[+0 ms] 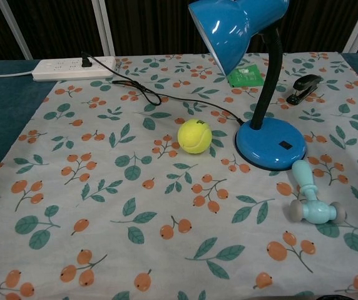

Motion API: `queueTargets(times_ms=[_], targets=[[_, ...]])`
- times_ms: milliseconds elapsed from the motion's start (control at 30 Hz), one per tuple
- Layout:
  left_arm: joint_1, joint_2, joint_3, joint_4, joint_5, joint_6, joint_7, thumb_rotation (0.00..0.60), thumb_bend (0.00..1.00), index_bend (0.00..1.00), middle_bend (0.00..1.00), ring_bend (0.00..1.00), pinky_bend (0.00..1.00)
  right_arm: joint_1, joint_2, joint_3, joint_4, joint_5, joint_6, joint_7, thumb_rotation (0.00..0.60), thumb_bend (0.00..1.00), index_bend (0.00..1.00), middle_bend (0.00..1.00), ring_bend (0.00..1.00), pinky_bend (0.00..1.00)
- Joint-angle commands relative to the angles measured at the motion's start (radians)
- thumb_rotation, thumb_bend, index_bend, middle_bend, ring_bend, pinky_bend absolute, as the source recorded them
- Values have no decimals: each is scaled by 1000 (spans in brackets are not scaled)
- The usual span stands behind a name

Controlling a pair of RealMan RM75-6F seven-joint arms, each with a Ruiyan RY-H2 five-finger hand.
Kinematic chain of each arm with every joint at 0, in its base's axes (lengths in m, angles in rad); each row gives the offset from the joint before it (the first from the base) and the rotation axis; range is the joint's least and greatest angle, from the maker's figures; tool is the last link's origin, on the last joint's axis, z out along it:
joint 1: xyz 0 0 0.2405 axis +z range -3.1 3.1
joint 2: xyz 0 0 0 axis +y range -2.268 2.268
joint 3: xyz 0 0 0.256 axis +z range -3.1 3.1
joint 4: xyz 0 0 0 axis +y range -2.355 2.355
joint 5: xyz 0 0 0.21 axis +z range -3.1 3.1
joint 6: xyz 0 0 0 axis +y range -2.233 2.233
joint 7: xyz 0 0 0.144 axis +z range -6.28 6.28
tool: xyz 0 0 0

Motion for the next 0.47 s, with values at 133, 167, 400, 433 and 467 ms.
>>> queueTargets(times_ms=[133,167,400,433,467], targets=[[1,1,-1,-2,4,4,-1,600,300,0,0,0,0,-70,-37,-23,79,-53,74,-6,600,183,26,71,212,147],[1,1,0,-3,4,5,-2,600,300,0,0,0,0,-73,-39,-21,85,-56,78,-13,600,183,26,71,211,147],[3,6,1,1,19,14,-18,600,300,0,0,0,0,-86,-34,-1,100,-18,44,5,600,183,20,71,208,147],[3,7,3,2,22,14,-20,600,300,0,0,0,0,-87,-33,1,103,-11,34,18,600,183,20,71,208,147],[3,7,3,3,24,15,-21,600,300,0,0,0,0,-87,-32,3,105,-5,26,30,600,183,20,71,206,147]])
